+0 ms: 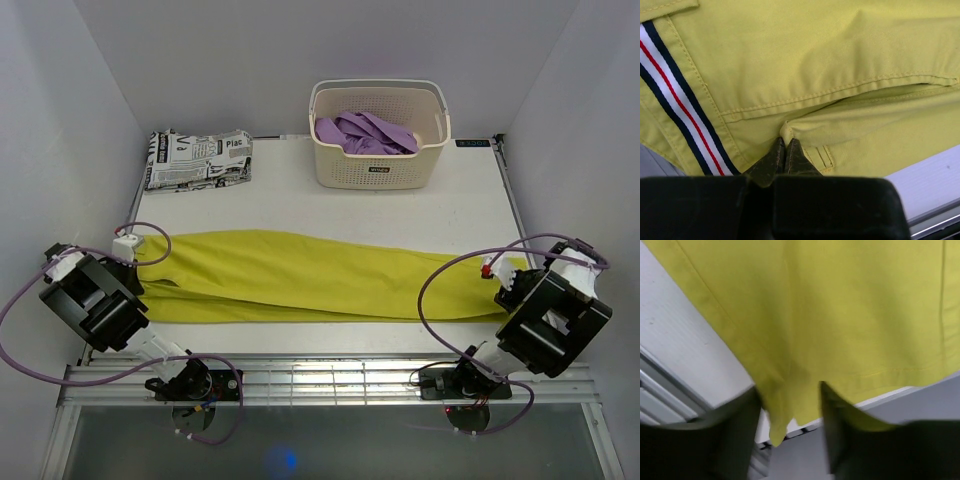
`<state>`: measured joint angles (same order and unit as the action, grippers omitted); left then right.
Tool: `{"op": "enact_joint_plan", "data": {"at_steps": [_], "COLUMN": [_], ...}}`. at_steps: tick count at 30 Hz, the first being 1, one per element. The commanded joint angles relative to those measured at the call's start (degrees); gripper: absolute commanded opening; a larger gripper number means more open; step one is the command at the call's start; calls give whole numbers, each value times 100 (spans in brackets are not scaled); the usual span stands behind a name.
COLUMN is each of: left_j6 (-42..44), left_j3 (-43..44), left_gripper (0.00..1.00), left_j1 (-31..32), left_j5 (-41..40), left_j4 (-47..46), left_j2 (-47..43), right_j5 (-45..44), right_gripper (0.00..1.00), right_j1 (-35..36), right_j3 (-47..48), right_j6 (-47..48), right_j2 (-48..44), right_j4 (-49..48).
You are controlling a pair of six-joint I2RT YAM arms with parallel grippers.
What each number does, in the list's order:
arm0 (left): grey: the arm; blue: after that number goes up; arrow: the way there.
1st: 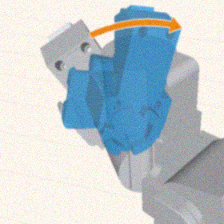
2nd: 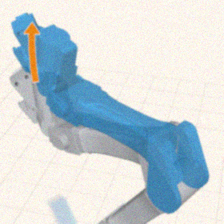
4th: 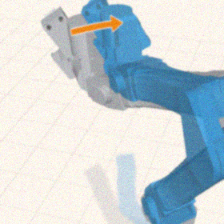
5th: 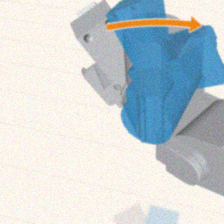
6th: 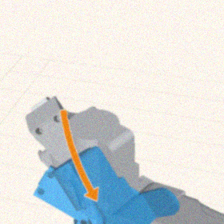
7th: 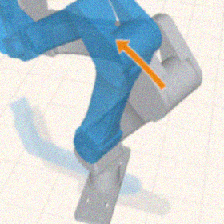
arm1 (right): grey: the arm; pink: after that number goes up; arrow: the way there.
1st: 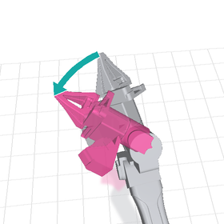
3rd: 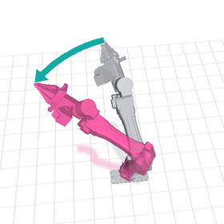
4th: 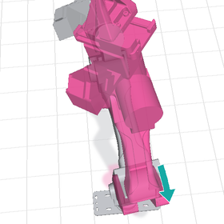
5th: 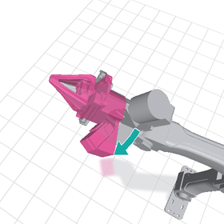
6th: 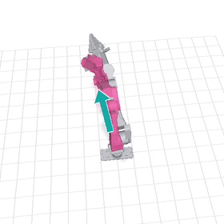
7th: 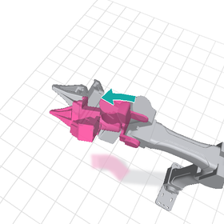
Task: Fold and stack the trousers
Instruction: Fold the trousers
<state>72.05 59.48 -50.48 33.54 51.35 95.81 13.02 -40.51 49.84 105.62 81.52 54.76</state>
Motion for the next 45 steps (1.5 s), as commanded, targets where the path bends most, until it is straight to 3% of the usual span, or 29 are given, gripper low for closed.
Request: {"op": "enact_joint_plan", "data": {"at_steps": [1, 2, 3, 6, 8, 9, 11, 12, 13, 17, 21, 28, 35, 45], "left_j6": [283, 301, 318, 257, 370, 571, 722, 783, 862, 741, 494, -585, -1650, -2107], "left_j3": [-60, -60, -51, 45, 186, 204, 195, 178, 178, 283, 152, -673, -1000, -1114], "left_gripper": [0, 4, 14, 29, 53, 59, 89, 90, 98, 98, 98, 98, 98, 98], "left_j1": [-85, -76, -85, -120, -155, -181, -190, -190, -190, -112, 160, 530, 548, 548], "left_j5": [-400, -444, -462, -445, -157, -33, 257, 563, 731, 1391, 1586, 1076, 347, -251], "left_j4": [-459, -460, -486, -469, -76, 75, 400, 498, 586, 920, 929, -1, -1090, -1593], "left_j2": [-54, -54, -54, -54, -97, -158, -448, -562, -685, -1300, -1704, -2145, -1918, -1144], "right_j5": [-213, -107, 33, 683, 992, 1027, 1054, 1054, 1045, 1124, 1133, 809, 413, 236], "right_gripper": [65, 78, 80, 80, 81, 79, 74, 70, 67, 49, 40, 40, 46, 52], "right_j1": [-79, -97, -115, -273, -326, -317, -326, -326, -317, -317, -264, -98, -9, 17], "right_j3": [138, 601, 927, 2508, 3143, 3398, 3409, 3296, 3234, 2935, 2487, 1766, 1142, 1018], "right_j6": [-31, -216, -418, -1130, -2056, -2324, -2799, -2993, -3186, -3916, -4795, -5640, -6237, -6370], "right_j2": [-119, -49, 56, 732, 1181, 1278, 1262, 1227, 1218, 1226, 1244, 1349, 1358, 1542], "right_j4": [-90, 68, 270, 1560, 2021, 2021, 2003, 1951, 1881, 1600, 705, -630, -1765, -2110]}}
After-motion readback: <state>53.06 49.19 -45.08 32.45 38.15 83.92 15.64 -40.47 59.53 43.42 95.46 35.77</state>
